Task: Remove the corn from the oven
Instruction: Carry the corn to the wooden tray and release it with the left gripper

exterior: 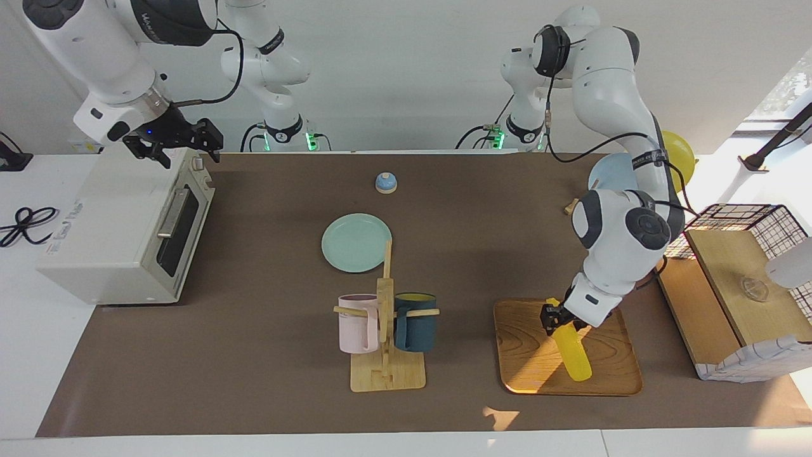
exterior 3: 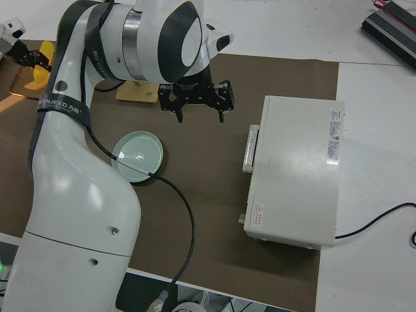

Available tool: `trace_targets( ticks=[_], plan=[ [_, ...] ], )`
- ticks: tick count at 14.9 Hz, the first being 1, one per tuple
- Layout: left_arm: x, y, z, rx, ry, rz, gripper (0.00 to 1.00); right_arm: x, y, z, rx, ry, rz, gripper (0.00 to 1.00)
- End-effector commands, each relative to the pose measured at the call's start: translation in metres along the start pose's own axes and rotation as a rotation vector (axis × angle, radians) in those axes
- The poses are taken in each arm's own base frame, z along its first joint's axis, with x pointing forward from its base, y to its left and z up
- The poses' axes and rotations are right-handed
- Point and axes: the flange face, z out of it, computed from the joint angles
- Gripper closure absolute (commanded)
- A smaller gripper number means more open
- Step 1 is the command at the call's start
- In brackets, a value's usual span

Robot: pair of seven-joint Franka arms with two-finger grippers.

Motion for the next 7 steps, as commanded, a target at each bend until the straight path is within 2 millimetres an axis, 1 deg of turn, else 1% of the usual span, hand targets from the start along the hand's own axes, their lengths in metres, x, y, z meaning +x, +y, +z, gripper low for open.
trace_targets(
  ticks=[1, 2, 7],
  plan=[
    [0.0117, -0.0016, 0.0208, -0.002, 0.020, 0.028, 1.00, -0.0010, -0.0009, -0.0026, 0.027, -0.003, 0.022, 0.00],
    [0.0117, -0.0053, 0.0228, 0.001, 0.021, 0.042, 1.00, -0.0006, -0.0031, -0.0026, 0.031, -0.002, 0.018, 0.00],
    [0.0083, -0.0050, 0.0245, 0.006, 0.009, 0.105, 1.00, -0.0005, -0.0033, -0.0026, 0.032, -0.002, 0.016, 0.00]
  ],
)
